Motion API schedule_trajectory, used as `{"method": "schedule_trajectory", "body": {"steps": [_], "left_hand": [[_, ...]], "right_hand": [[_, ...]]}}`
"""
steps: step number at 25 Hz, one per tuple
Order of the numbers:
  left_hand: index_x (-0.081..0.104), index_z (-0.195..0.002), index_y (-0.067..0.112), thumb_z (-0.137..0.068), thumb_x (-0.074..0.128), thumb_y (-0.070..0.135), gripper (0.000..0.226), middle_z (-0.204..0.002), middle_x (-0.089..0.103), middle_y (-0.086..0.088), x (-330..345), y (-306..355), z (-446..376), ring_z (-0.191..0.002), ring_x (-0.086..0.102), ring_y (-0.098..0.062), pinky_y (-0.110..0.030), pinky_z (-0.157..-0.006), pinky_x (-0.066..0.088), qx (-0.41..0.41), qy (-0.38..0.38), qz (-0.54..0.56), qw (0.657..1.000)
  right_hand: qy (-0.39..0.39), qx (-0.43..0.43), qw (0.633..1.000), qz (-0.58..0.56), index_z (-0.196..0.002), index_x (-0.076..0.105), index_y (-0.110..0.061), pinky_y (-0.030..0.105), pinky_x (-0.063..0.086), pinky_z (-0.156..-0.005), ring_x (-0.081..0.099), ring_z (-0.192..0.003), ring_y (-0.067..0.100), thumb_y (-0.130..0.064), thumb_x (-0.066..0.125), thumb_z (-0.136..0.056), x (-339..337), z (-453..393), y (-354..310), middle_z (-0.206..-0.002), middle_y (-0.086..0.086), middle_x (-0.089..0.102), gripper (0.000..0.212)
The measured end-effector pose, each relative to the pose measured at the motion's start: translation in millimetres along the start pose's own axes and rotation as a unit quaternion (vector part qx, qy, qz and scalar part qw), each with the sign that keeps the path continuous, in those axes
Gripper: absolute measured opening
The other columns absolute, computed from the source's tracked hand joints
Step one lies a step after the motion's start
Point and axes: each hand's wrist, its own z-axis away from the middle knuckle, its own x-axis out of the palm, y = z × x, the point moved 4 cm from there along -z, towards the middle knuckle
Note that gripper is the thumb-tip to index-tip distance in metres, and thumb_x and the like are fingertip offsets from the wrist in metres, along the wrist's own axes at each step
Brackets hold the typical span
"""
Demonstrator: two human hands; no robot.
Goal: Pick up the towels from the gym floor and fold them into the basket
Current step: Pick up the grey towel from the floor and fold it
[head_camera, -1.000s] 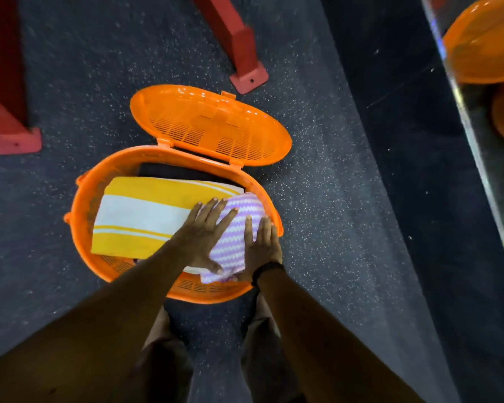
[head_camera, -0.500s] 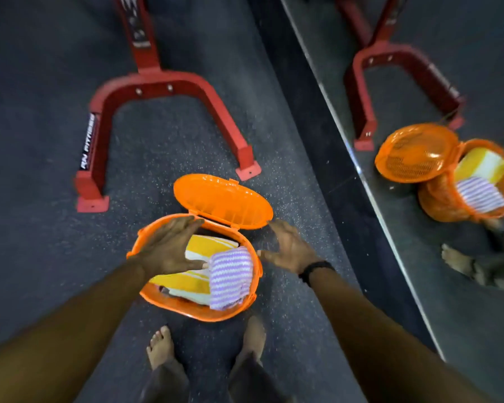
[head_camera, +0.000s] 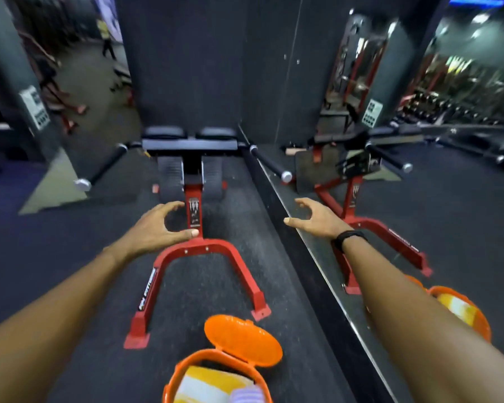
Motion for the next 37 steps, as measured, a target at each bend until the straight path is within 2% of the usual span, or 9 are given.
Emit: {"method": "schedule_trajectory", "body": {"steps": [6, 13, 16, 18, 20, 22, 28, 35, 37], "left_hand": [[0.05, -0.135, 0.022, -0.038, 0.063, 0.088, 0.118, -0.137, 0.053, -0.002, -125, 4, 25, -0.125, 0.05, -0.018, -0.032, -0.104, 0.04, -0.04, 0.036, 0.006, 0.998], [0.051, -0.132, 0.028, -0.038, 0.064, 0.085, 0.111, -0.131, 0.056, 0.001, -216, -3, 105, -0.117, 0.054, -0.018, -0.033, -0.099, 0.043, -0.101, 0.136, -0.008, 0.985], [0.051, -0.133, 0.027, -0.057, 0.073, 0.072, 0.091, -0.134, 0.055, -0.001, -234, -6, 170, -0.12, 0.053, -0.019, -0.032, -0.1, 0.039, -0.157, 0.202, -0.024, 0.967], [0.05, -0.134, 0.027, -0.055, 0.071, 0.076, 0.096, -0.137, 0.054, -0.001, -241, -5, 228, -0.123, 0.052, -0.018, -0.031, -0.101, 0.038, -0.202, 0.241, -0.043, 0.948], [0.05, -0.134, 0.026, -0.034, 0.061, 0.091, 0.119, -0.135, 0.054, -0.001, -246, 1, 289, -0.123, 0.052, -0.017, -0.03, -0.101, 0.038, -0.25, 0.276, -0.054, 0.926], [0.051, -0.133, 0.026, -0.03, 0.059, 0.089, 0.121, -0.135, 0.055, -0.002, -248, 9, 359, -0.123, 0.052, -0.017, -0.029, -0.102, 0.038, -0.297, 0.306, -0.058, 0.903], [0.048, -0.136, 0.023, -0.066, 0.076, 0.06, 0.084, -0.135, 0.054, -0.005, -229, 48, 596, -0.123, 0.051, -0.02, -0.032, -0.104, 0.037, -0.444, 0.41, -0.073, 0.793], [0.047, -0.135, 0.029, -0.039, 0.062, 0.089, 0.115, -0.132, 0.054, 0.002, -174, 123, 825, -0.122, 0.051, -0.019, -0.034, -0.1, 0.039, -0.575, 0.485, -0.079, 0.655], [0.047, -0.135, 0.029, -0.04, 0.062, 0.089, 0.113, -0.132, 0.054, 0.002, -156, 142, 881, -0.123, 0.05, -0.018, -0.035, -0.101, 0.039, -0.599, 0.499, -0.077, 0.621]], "right_hand": [[0.027, -0.056, 0.998, 0.004, -0.14, 0.044, -0.016, 0.023, 0.036, -0.097, 0.05, -0.125, 0.019, -0.05, 0.07, -0.079, -45, 3, -102, -0.139, 0.005, 0.051, 0.075], [-0.002, -0.181, 0.983, 0.011, -0.143, 0.04, -0.015, 0.03, 0.035, -0.104, 0.045, -0.131, 0.022, -0.051, 0.068, -0.081, -42, 0, -210, -0.145, 0.007, 0.045, 0.077], [-0.044, -0.264, 0.963, 0.03, -0.144, 0.039, -0.014, 0.032, 0.034, -0.105, 0.043, -0.133, 0.023, -0.05, 0.066, -0.083, -24, 9, -264, -0.146, 0.007, 0.043, 0.075], [-0.081, -0.315, 0.945, 0.037, -0.144, 0.039, -0.014, 0.032, 0.034, -0.105, 0.042, -0.133, 0.022, -0.052, 0.066, -0.083, -4, 26, -301, -0.147, 0.007, 0.043, 0.077], [-0.116, -0.362, 0.924, 0.041, -0.144, 0.039, -0.014, 0.032, 0.034, -0.106, 0.042, -0.134, 0.022, -0.052, 0.067, -0.082, 22, 48, -335, -0.147, 0.007, 0.043, 0.078], [-0.147, -0.409, 0.9, 0.037, -0.143, 0.04, -0.014, 0.032, 0.035, -0.106, 0.043, -0.133, 0.022, -0.053, 0.068, -0.08, 51, 79, -371, -0.147, 0.008, 0.044, 0.079], [-0.262, -0.54, 0.8, 0.032, -0.141, 0.043, -0.02, 0.033, 0.036, -0.106, 0.046, -0.13, 0.02, -0.059, 0.068, -0.076, 152, 238, -469, -0.141, 0.005, 0.048, 0.08], [-0.36, -0.66, 0.658, 0.048, -0.141, 0.043, -0.018, 0.03, 0.035, -0.102, 0.046, -0.13, 0.021, -0.055, 0.068, -0.079, 238, 460, -539, -0.142, 0.009, 0.048, 0.077], [-0.379, -0.684, 0.621, 0.052, -0.141, 0.043, -0.018, 0.03, 0.034, -0.104, 0.046, -0.13, 0.02, -0.055, 0.069, -0.078, 260, 522, -551, -0.141, 0.009, 0.049, 0.077]]}}
